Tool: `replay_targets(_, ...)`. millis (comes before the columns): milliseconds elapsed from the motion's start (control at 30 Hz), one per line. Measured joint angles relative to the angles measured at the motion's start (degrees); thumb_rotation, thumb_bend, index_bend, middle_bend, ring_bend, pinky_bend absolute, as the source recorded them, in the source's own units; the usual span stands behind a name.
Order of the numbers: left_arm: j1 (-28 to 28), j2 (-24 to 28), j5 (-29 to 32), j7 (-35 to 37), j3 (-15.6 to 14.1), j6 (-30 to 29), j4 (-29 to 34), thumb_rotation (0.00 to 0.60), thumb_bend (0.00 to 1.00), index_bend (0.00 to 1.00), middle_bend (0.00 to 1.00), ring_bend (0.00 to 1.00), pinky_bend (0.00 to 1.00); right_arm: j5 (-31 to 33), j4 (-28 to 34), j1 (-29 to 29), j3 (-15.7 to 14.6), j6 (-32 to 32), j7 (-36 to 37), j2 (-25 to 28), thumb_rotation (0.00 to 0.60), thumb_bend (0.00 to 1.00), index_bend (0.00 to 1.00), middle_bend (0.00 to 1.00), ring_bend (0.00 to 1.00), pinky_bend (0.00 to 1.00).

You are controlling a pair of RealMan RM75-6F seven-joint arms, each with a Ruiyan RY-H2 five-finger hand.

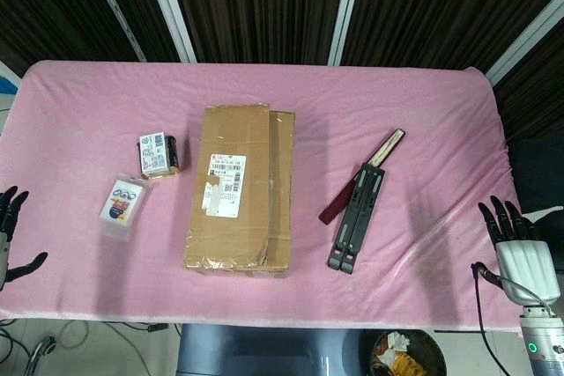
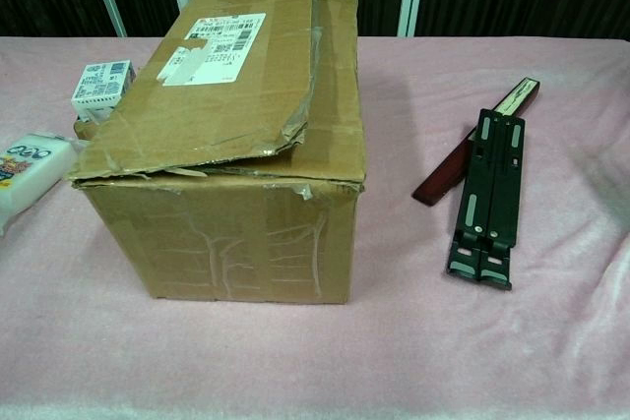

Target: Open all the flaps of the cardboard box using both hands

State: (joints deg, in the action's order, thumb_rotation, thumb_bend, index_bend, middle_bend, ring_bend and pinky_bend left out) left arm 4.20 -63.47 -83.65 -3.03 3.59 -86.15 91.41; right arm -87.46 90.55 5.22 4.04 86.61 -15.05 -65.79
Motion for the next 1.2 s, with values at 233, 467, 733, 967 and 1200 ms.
replay_targets(233,-0.03,0.08,0.02,-0.01,-0.05,0.03,-0.04,0.6,0.12,0.0,0.0,0.0,0.0,0.06,0.06,0.02,0.03,-0.05,-0.1,-0.02,0.6,0.21,0.0,0.0,0.0,0.23)
replay_targets(467,0.02,0.23,-0.41,0.04,-0.18,0.02,-0.04,0.6,0.12,0.0,0.0,0.0,0.0,0.16,0.16,0.03,0.08,-0.04,-0.35,-0.14,0.6,0.21,0.0,0.0,0.0,0.23)
replay_targets(733,1.39,1.08,-3.89,-1.95,-0.06,-0.38,1.68,0.6,0.37,0.0,0.0,0.0,0.0,1.86,-0.15,0.2,0.65,-0.81,-0.46,-0.68,0.6,0.21,0.0,0.0,0.0,0.23)
replay_targets(967,6.79,4.73,-7.7,-8.45,1.55,3.5,9.03,0.6,0.64,0.0,0.0,0.01,0.06,3.36,-0.09,0.49,1.24,-1.76,0.87,-0.83,0.6,0.21,0.0,0.0,0.0,0.23)
replay_targets(1200,16.47,8.11,-6.86,-16.87,6.42,14.37,17.76,0.6,0.82,0.13,0.17,0.14,0.22,4.75,0.0,0.7,1.69,-2.49,1.78,-0.9,0.6,0.21,0.0,0.0,0.0,0.23)
